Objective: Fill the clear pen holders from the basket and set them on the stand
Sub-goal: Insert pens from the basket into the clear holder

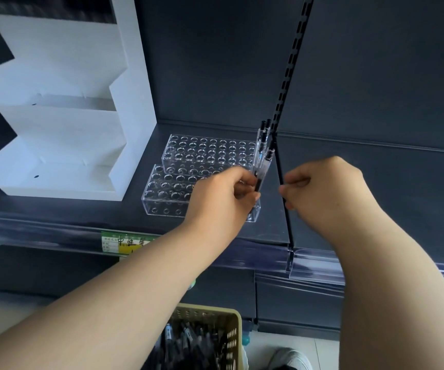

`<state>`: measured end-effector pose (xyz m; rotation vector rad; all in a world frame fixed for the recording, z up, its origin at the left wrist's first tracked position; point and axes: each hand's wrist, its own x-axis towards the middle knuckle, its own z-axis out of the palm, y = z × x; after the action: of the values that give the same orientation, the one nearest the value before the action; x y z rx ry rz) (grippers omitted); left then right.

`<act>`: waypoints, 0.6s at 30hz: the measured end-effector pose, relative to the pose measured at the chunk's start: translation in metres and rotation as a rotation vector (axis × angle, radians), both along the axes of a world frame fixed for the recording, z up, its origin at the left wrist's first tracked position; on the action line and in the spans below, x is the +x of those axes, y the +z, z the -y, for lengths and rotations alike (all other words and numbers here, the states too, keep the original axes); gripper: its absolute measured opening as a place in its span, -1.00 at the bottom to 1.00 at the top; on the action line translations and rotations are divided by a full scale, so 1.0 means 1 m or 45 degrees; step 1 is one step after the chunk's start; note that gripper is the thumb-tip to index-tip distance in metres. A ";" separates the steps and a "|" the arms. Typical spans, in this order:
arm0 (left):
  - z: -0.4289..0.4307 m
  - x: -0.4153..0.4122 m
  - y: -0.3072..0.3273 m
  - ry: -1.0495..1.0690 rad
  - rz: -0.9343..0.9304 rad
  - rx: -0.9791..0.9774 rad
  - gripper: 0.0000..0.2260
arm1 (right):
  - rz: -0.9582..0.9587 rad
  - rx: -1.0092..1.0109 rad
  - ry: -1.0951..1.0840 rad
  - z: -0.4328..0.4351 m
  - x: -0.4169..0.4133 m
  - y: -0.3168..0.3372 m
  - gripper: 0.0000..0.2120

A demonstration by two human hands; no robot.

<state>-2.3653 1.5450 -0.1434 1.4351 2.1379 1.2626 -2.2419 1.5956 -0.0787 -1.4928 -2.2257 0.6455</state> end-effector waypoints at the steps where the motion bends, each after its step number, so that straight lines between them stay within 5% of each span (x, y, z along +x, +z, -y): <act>1: 0.001 0.000 -0.001 -0.003 0.000 0.004 -0.83 | 0.003 0.004 0.004 0.000 0.000 -0.001 -0.81; 10: 0.002 -0.008 0.006 -0.018 0.012 -0.102 -0.79 | 0.033 0.058 0.050 0.005 -0.006 -0.001 -0.82; 18: 0.097 -0.041 0.027 -0.034 -0.783 -0.158 -0.61 | 0.190 0.064 0.187 0.039 -0.027 -0.017 -0.82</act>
<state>-2.4062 1.4482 -0.1166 1.9724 2.4917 0.7111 -2.2686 1.5563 -0.0956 -1.4045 -2.4639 0.5326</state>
